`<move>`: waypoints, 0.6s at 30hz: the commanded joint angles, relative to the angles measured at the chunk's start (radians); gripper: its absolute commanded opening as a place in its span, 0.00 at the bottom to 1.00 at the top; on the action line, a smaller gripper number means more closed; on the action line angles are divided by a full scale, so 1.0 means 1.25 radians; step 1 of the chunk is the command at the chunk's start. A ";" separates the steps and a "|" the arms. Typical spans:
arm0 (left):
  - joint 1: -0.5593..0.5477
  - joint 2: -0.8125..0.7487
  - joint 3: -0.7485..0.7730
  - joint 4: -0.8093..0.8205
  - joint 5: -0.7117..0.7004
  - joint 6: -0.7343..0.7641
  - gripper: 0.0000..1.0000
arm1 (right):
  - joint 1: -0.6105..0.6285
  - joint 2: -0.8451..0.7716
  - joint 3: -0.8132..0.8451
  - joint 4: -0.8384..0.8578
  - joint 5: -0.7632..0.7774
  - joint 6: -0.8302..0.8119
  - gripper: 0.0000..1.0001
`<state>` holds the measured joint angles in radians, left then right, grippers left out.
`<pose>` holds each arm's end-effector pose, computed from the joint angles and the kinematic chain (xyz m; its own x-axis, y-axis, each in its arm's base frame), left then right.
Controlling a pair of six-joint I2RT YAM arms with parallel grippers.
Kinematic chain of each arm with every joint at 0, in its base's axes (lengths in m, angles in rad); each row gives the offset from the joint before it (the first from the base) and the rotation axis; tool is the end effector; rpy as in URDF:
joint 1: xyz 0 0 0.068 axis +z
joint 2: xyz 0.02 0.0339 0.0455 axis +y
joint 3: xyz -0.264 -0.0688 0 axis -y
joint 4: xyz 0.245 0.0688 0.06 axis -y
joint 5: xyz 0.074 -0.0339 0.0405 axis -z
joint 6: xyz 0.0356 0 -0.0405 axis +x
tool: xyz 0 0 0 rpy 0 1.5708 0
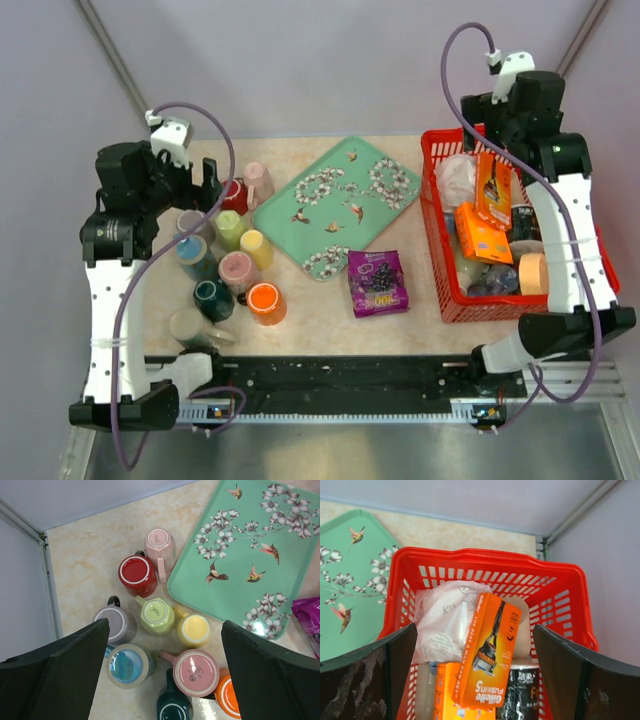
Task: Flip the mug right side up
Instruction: Turn over the cup at the center of the board.
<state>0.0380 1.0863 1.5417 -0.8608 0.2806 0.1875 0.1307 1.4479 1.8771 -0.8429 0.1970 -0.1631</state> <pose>0.1904 -0.0026 0.4661 -0.3466 0.1661 -0.9232 0.2874 0.9557 0.0640 0.2836 0.0303 0.4882 -0.4014 -0.2134 -0.8907 -0.0155 0.9739 -0.2263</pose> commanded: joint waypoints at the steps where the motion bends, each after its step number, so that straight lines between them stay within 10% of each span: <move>1: 0.003 0.027 0.042 0.095 0.026 0.061 0.99 | 0.002 0.057 0.047 0.029 -0.110 -0.031 0.99; 5: 0.003 0.089 0.089 0.133 0.086 0.064 0.98 | 0.011 0.066 0.026 0.094 -0.486 -0.126 0.99; 18: -0.068 0.053 -0.231 0.165 0.141 0.004 0.89 | 0.327 0.076 -0.348 0.320 -0.491 -0.189 0.89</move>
<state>-0.0139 1.2366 1.3071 -0.6445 0.4236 0.1421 0.4644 1.5665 1.5482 -0.5728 -0.3851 -0.3679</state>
